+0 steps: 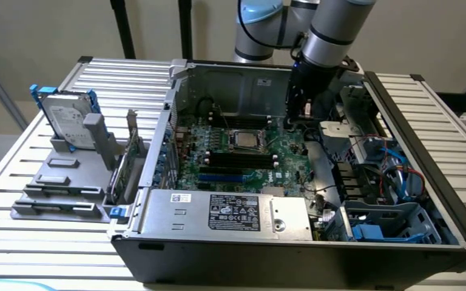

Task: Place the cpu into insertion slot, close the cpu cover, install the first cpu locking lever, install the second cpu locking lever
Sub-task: 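Close the cpu cover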

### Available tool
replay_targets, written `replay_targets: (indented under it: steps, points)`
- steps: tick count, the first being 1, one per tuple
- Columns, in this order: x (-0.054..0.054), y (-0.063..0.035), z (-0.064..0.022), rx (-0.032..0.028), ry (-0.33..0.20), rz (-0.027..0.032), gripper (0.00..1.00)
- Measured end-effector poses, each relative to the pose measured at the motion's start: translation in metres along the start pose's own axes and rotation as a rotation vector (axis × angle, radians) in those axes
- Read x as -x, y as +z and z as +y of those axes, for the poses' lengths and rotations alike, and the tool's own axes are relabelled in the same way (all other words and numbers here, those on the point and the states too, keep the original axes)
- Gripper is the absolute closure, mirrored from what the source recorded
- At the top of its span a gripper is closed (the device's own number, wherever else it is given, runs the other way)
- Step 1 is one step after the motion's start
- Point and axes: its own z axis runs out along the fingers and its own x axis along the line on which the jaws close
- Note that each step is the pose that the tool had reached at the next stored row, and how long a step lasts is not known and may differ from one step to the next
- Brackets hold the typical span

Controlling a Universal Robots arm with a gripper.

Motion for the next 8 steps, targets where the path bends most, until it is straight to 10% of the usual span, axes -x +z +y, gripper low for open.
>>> replay_targets:
  steps: [4,8]
  points:
    - [0.0000,0.0000,0.0000,-0.0544,-0.002,0.0002,0.89]
    - [0.0000,0.0000,-0.0009,-0.0914,-0.009,-0.0013,0.89]
